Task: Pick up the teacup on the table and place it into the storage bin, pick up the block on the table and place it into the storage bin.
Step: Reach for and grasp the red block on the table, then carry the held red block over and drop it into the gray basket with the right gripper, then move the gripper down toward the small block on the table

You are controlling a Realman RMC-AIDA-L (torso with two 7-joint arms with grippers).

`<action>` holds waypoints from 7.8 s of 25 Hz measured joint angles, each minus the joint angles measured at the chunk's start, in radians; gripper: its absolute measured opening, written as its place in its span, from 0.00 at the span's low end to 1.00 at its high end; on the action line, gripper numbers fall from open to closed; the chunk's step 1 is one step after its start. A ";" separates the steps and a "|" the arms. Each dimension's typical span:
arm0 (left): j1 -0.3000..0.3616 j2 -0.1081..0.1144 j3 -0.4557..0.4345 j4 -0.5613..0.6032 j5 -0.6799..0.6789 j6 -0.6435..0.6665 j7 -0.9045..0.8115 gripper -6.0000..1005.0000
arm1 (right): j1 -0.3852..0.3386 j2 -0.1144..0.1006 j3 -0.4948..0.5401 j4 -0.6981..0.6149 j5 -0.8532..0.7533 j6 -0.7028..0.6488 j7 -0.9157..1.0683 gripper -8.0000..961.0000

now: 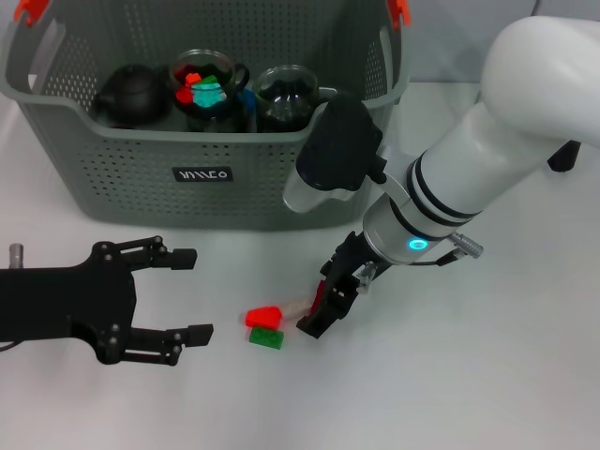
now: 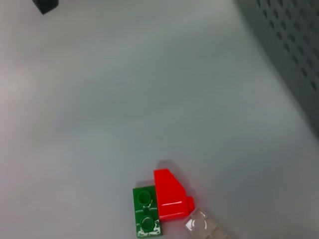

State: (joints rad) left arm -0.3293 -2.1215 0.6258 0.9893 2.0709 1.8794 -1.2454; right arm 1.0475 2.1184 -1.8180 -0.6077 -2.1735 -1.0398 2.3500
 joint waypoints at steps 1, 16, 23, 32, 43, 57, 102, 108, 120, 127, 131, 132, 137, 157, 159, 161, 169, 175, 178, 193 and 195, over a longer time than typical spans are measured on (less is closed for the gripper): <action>0.000 0.000 0.000 -0.001 0.000 0.000 0.000 0.89 | 0.000 0.000 0.000 0.000 0.000 0.000 0.000 0.98; 0.000 0.000 0.000 -0.003 0.000 -0.002 -0.002 0.89 | 0.000 0.003 -0.003 0.009 0.003 -0.002 0.000 0.75; -0.003 0.000 0.000 -0.004 0.000 -0.003 -0.001 0.89 | 0.000 0.001 -0.003 0.006 0.003 -0.013 0.007 0.73; -0.006 0.000 0.000 -0.005 0.000 -0.004 -0.004 0.88 | -0.057 -0.007 0.001 -0.089 0.003 -0.086 0.007 0.73; -0.008 0.005 -0.010 -0.004 0.002 -0.004 -0.005 0.88 | -0.177 -0.022 0.148 -0.383 -0.049 -0.319 0.059 0.73; -0.001 0.011 -0.063 -0.005 0.029 -0.040 0.002 0.88 | -0.028 -0.018 0.482 -0.743 -0.203 -0.514 0.141 0.73; -0.037 0.017 -0.052 -0.032 0.052 -0.038 -0.001 0.89 | -0.248 -0.023 0.523 -0.959 -0.080 -0.539 -0.032 0.98; -0.035 0.017 -0.053 -0.032 0.052 -0.037 0.000 0.89 | -0.246 -0.021 0.453 -0.839 -0.137 -0.634 -0.041 0.98; -0.037 0.012 -0.052 -0.033 0.054 -0.043 -0.005 0.88 | -0.070 -0.011 0.270 -0.296 -0.149 -0.321 -0.159 0.98; -0.038 0.009 -0.051 -0.041 0.054 -0.043 -0.006 0.88 | -0.044 -0.008 0.131 -0.178 -0.085 -0.191 -0.183 0.98; -0.036 0.007 -0.056 -0.049 0.054 -0.045 -0.006 0.89 | -0.049 -0.008 0.058 -0.171 -0.066 -0.128 -0.185 0.98; -0.035 0.007 -0.058 -0.051 0.054 -0.045 -0.006 0.89 | -0.051 -0.008 0.037 -0.171 -0.063 -0.114 -0.186 0.98; -0.034 0.006 -0.063 -0.071 0.046 -0.060 -0.008 0.88 | -0.047 -0.008 -0.037 -0.176 -0.063 -0.061 -0.208 0.98; -0.039 -0.011 -0.092 -0.122 0.041 -0.073 -0.068 0.88 | -0.048 -0.004 -0.060 -0.127 0.010 0.009 -0.405 0.90; -0.039 -0.010 -0.096 -0.123 0.041 -0.073 -0.068 0.88 | -0.046 -0.003 -0.064 -0.106 0.027 0.028 -0.417 0.88; -0.040 -0.010 -0.096 -0.123 0.041 -0.073 -0.068 0.88 | -0.046 -0.003 -0.065 -0.088 0.054 0.045 -0.437 0.86; -0.043 -0.008 -0.097 -0.124 0.041 -0.072 -0.068 0.89 | -0.051 0.000 -0.068 -0.055 0.112 0.071 -0.474 0.71; -0.044 -0.007 -0.096 -0.124 0.041 -0.072 -0.068 0.88 | -0.053 0.000 -0.073 -0.030 0.138 0.077 -0.487 0.71; -0.044 -0.008 -0.097 -0.124 0.041 -0.072 -0.068 0.88 | -0.055 -0.001 -0.074 -0.027 0.141 0.081 -0.487 0.71; -0.045 -0.008 -0.097 -0.124 0.041 -0.073 -0.068 0.88 | -0.059 -0.001 -0.071 -0.012 0.143 0.089 -0.478 0.41; -0.045 -0.008 -0.097 -0.124 0.041 -0.073 -0.068 0.88 | -0.059 -0.001 -0.070 -0.012 0.143 0.089 -0.478 0.42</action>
State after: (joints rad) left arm -0.3744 -2.1292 0.5292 0.8652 2.1123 1.8061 -1.3131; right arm 0.9888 2.1169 -1.8883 -0.6197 -2.0303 -0.9504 1.8724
